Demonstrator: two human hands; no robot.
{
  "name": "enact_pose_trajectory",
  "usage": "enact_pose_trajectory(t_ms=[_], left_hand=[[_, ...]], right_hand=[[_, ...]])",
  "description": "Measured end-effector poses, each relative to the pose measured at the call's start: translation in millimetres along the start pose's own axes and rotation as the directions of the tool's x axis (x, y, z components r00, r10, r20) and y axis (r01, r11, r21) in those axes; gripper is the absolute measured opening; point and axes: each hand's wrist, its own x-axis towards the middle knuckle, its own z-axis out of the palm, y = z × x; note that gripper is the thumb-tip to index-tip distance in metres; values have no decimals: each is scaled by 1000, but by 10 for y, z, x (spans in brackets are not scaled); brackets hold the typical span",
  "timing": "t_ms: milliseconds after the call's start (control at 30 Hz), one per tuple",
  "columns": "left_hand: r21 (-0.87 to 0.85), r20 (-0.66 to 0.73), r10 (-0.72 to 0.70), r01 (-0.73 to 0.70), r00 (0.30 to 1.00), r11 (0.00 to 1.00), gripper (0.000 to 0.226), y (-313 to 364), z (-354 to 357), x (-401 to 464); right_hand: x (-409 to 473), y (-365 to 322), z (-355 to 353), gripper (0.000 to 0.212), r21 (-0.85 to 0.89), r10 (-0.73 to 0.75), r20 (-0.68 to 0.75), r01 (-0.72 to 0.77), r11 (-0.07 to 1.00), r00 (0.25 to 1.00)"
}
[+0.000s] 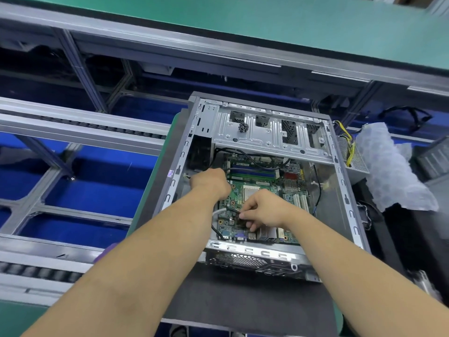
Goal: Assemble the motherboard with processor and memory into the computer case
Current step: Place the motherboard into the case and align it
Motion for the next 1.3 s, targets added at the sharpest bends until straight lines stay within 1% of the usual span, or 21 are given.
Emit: enact_pose_trajectory(t_ms=[67, 200, 300, 367, 500, 633, 733, 800, 900, 967, 1067, 1133, 1200, 1300], left_hand=[[-10, -6, 6, -6, 1000, 1000, 15, 2, -3, 3], [-19, -6, 13, -13, 1000, 1000, 14, -4, 4, 9], [-27, -13, 22, -22, 1000, 999, 11, 5, 2, 18], [-34, -17, 30, -31, 999, 999, 12, 6, 4, 16], [-23, -16, 32, -33, 999, 999, 10, 17, 19, 14], [-41, -5, 39, -39, 999, 998, 10, 26, 22, 17], [-47, -3, 41, -41, 999, 998, 11, 27, 18, 12], [-46, -3, 40, -40, 999, 998, 13, 25, 21, 11], [-35, -6, 39, -39, 999, 999, 14, 28, 28, 20], [-31, -10, 34, -35, 999, 999, 13, 31, 35, 22], [-30, -21, 31, -31, 999, 999, 12, 32, 47, 34], [-33, -20, 30, -31, 999, 999, 11, 29, 54, 41], [-32, -14, 30, -30, 999, 999, 12, 28, 56, 50], [-30, -6, 25, -25, 1000, 999, 12, 23, 61, 60]], right_hand=[[-12, -30, -11, 11, -45, 24, -14, -25, 999, 1000], [-35, -136, -35, 7, -210, 4, -88, -22, 978, 996], [-66, -212, -11, 5, -342, -12, -125, -32, 939, 992], [-61, -253, 50, 6, -416, -47, -186, -36, 909, 981], [-20, -241, 140, 4, -442, -71, -330, -87, 893, 941], [5, -205, 145, 5, -546, -65, -383, -169, 821, 921], [44, -176, 139, 13, -532, -11, -415, -233, 814, 910], [72, -173, 130, 17, -470, 13, -430, -236, 850, 903], [76, -165, 83, 22, -322, 22, -480, -199, 926, 877], [44, -152, 61, 24, -283, 0, -449, -143, 949, 893], [-15, -159, 79, 28, -312, -44, -312, -58, 948, 949], [-29, -181, 111, 25, -392, -72, -187, -7, 920, 980], [-28, -210, 141, 20, -471, -93, -80, 44, 881, 992], [-11, -241, 185, 21, -565, -114, 17, 103, 819, 993]])
